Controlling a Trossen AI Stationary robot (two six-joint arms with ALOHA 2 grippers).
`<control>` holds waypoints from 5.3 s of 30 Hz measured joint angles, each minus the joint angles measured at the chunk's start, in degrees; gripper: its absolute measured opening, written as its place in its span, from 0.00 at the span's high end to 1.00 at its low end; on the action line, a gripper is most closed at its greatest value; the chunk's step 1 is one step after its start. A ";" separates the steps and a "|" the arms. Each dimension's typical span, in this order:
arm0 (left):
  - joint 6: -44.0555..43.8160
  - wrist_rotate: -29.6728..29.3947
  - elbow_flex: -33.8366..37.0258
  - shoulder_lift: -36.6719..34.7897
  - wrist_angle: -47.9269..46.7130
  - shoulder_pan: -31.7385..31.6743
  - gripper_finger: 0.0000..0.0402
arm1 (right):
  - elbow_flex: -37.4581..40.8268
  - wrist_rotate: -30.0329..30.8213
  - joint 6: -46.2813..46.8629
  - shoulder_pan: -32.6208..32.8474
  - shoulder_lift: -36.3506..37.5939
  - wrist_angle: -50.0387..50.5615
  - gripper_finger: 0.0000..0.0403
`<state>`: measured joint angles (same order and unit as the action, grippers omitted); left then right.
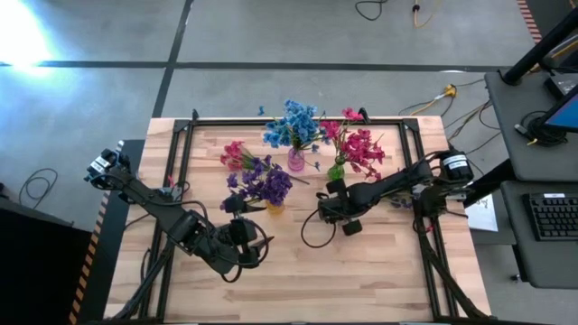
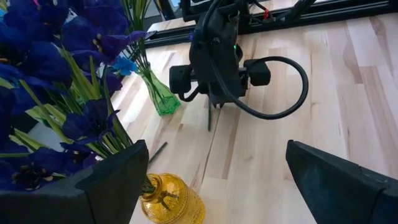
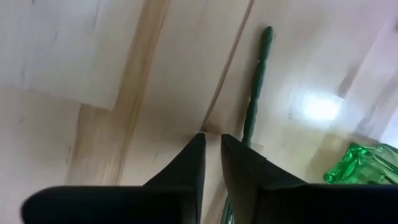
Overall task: Sort flowers into vase by color
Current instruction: Put the violet flowers into the yellow vase
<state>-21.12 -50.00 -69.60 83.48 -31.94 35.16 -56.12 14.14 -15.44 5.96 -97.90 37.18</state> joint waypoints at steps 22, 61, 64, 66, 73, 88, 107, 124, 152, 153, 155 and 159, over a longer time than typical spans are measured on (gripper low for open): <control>1.13 0.00 0.00 0.02 -0.74 0.00 0.10 | -5.54 -0.68 -3.16 -3.11 -0.82 4.05 0.73; -12.95 24.73 -3.80 -0.13 -12.19 2.16 0.10 | -4.67 -10.51 -6.99 -5.09 -2.80 1.33 0.96; -13.04 22.90 -3.78 0.00 -12.17 2.16 0.10 | -5.56 -10.90 -5.81 -3.84 -2.74 1.58 0.96; -13.04 22.40 -3.78 0.26 -12.16 2.16 0.10 | -6.54 -12.45 -4.95 -2.45 -2.77 1.43 0.97; -13.06 22.36 -3.78 1.21 -12.19 2.16 0.10 | -11.30 -16.94 0.69 3.81 -2.83 -0.92 0.97; -16.10 21.97 -3.78 1.64 -9.94 2.14 0.10 | -18.77 -12.65 9.62 13.52 -3.19 -19.59 0.97; -15.38 20.57 -3.74 4.95 3.79 2.29 0.10 | -19.13 1.35 17.53 18.35 -3.42 -9.28 0.59; 1.40 6.84 -12.64 26.06 14.97 1.38 0.10 | -18.20 11.80 24.90 32.86 3.09 0.09 0.65; 7.97 11.74 -10.78 40.48 33.53 -8.20 0.13 | 3.13 24.04 28.22 37.53 21.50 -17.41 0.51; 7.62 11.74 -11.33 41.45 33.53 -8.69 0.13 | 3.27 24.70 28.36 37.54 21.50 -17.70 0.51; 7.22 11.75 -12.28 43.03 33.71 -9.72 0.13 | 3.35 24.95 28.34 37.54 21.21 -17.77 0.51; 7.08 13.45 -13.58 45.53 33.79 -12.12 0.13 | 3.28 24.96 28.34 37.53 20.84 -18.25 0.51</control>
<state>-14.03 -36.55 -83.18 129.02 1.84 23.03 -52.84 39.10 12.91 43.48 -77.06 18.93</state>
